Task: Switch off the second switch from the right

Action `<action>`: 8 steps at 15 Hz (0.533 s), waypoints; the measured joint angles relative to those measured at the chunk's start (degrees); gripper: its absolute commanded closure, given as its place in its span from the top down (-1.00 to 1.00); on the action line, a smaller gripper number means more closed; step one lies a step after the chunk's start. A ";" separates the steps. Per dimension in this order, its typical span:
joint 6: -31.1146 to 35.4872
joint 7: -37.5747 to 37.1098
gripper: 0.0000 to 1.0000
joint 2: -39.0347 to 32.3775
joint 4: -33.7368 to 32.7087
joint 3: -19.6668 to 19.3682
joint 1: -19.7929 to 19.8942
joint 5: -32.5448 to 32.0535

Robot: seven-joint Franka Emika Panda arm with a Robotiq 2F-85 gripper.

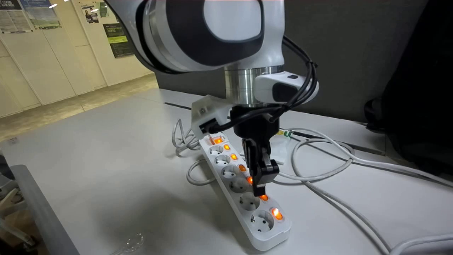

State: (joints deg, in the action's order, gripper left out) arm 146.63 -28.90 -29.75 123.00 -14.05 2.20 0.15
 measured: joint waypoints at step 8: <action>0.00 0.31 -1.00 0.00 -0.01 0.00 -0.01 0.00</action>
State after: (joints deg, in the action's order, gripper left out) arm 146.64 -28.59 -29.76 122.99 -14.05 2.19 0.14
